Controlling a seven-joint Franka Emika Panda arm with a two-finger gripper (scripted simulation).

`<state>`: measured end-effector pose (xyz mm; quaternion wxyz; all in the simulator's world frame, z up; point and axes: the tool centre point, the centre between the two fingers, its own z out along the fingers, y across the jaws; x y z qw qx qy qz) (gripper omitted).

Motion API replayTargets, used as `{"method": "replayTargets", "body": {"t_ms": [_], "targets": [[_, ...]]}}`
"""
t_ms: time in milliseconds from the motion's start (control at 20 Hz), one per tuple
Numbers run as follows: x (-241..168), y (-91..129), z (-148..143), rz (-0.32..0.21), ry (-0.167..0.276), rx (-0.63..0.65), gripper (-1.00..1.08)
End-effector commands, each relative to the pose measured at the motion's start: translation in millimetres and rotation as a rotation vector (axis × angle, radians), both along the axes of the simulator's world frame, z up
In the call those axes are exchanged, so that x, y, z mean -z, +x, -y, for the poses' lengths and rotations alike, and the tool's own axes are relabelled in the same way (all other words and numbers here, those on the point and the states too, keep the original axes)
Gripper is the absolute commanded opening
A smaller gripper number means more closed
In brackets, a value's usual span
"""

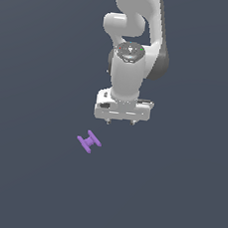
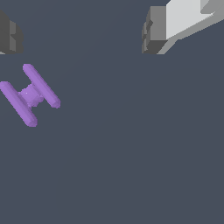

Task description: Pick up the object and move it to a goal position.

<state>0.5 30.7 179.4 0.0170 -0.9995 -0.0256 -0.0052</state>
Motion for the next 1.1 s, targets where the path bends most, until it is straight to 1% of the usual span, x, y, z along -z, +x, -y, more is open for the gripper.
{"method": "replayTargets", "body": {"t_ms": [0,450,1050], "targets": [[2.7,1.0,3.4,0.000,-0.002,-0.016,1.00],[21.0,8.0,26.1,0.002,-0.011,-0.130,1.00],[62.4,18.1,76.3,0.004,-0.027,-0.382,1.00]]}}
